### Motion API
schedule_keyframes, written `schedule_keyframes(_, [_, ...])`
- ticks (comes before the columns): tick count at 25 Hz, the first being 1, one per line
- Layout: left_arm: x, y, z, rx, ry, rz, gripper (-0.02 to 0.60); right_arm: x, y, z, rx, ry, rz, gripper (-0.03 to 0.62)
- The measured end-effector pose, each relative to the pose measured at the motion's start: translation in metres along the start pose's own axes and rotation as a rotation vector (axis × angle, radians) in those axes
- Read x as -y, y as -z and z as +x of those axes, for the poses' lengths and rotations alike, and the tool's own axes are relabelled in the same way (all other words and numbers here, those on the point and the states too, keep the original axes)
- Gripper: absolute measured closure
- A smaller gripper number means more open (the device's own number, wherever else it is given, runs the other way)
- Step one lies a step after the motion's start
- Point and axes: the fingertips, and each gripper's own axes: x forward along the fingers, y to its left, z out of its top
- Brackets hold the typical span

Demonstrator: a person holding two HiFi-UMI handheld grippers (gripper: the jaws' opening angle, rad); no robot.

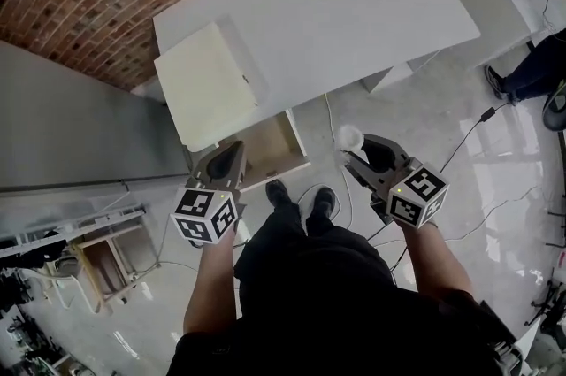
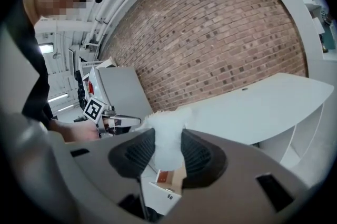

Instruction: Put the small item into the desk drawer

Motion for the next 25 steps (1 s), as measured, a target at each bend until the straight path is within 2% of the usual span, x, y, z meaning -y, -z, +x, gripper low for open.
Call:
schedule_keyframes(6, [-0.037,0.023,-0.014,0.017,-0.051,-0.094,0.57,-0.015,0.008,0.049,-0.094,-0.062,-0.021,0.449])
schedule_keyframes(10, [-0.052,0.04,-0.023,0.018,-0.058,-0.143,0.569,-0.03,0.014,0.083,-0.163,-0.104,-0.057,0.449])
schedule_keyframes(19, [-0.107,0.062,-0.045,0.025,-0.063,-0.202,0.57,-0.069,0.041,0.159,-0.311,-0.157,-0.136,0.449])
schedule_keyframes(25, [-0.132,0.079,-0.036,-0.005,-0.09,-0.223,0.57,-0.079,0.049,0.18,-0.375,-0.196,-0.226,0.45])
